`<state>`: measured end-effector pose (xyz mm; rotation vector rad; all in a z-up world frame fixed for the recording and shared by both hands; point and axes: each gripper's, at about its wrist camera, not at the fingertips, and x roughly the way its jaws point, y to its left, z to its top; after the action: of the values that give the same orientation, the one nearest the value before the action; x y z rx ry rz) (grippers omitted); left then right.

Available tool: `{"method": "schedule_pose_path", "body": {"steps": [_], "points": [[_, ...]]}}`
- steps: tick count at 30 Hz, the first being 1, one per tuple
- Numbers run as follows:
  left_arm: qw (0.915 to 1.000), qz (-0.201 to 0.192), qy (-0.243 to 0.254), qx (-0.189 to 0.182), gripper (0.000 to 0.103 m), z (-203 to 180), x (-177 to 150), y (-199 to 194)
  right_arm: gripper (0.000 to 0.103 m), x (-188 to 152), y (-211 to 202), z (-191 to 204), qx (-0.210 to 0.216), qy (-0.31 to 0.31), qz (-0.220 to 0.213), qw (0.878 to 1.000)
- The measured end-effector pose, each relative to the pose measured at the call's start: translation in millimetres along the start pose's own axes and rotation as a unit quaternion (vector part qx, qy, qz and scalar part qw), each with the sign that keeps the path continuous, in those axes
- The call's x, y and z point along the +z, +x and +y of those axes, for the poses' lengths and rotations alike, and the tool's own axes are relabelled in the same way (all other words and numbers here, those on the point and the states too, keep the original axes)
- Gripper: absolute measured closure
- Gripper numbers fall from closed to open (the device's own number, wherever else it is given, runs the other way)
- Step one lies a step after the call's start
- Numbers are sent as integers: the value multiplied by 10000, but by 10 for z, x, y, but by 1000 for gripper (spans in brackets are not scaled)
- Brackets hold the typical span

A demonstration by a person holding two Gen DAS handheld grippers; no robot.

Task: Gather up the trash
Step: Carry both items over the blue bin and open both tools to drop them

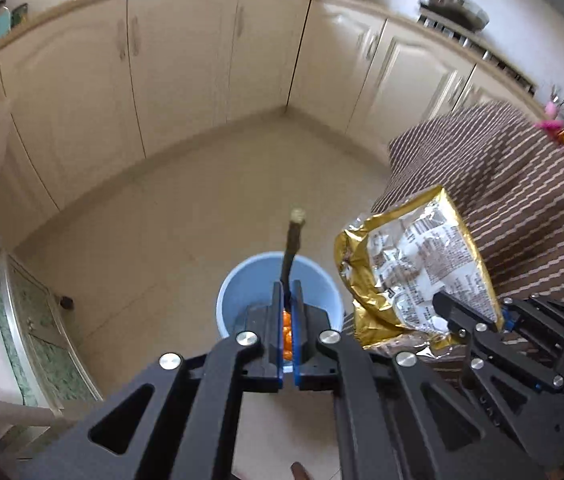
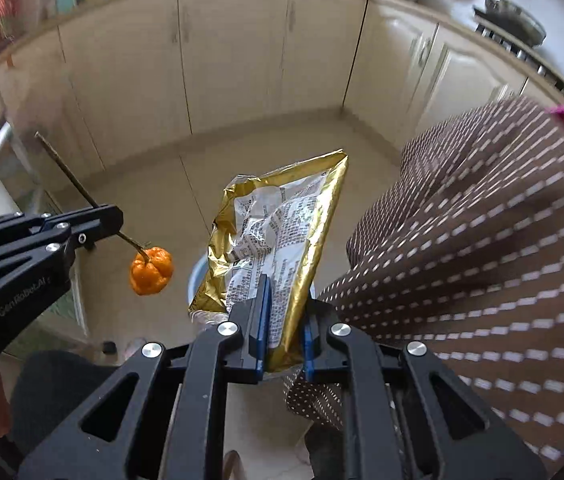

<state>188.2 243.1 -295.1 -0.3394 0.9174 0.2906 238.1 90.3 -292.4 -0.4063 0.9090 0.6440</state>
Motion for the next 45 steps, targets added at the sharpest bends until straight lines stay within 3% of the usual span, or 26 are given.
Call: {"method": "schedule_pose_path", "body": {"steps": [9,14,15,16,18,30,36,38,42,45], "points": [[9974,667,60,-261,100,-63,210,925,90,20,795,-159,-39,31,520,9986],[9966,756,72,-324,97,-103,305,1121,90,41,1027,-197,-73,112,644,9978],[9964,781,35,-337,90,-92,315,1144,89,46,1048,-196,-75,122,653,9978],[9963,789,6,-333,71,-76,346,1165,89,51,1074,-194,-60,137,673,9976],[9966,782,-27,-245,52,-81,312,1182,88,12,1078,-53,-51,121,674,9976],[9954,876,-380,-98,51,207,172,1032,86,94,1195,4,89,185,717,9972],[9958,825,-395,-76,51,208,152,917,86,315,1216,83,97,175,605,9980],[9959,797,-422,-64,51,216,170,897,83,398,1180,95,84,195,495,9985],[9969,667,-422,-54,51,219,201,797,63,525,1075,44,16,237,295,9993],[9973,558,-458,-96,51,233,242,683,60,589,985,19,-1,263,197,9995]]}}
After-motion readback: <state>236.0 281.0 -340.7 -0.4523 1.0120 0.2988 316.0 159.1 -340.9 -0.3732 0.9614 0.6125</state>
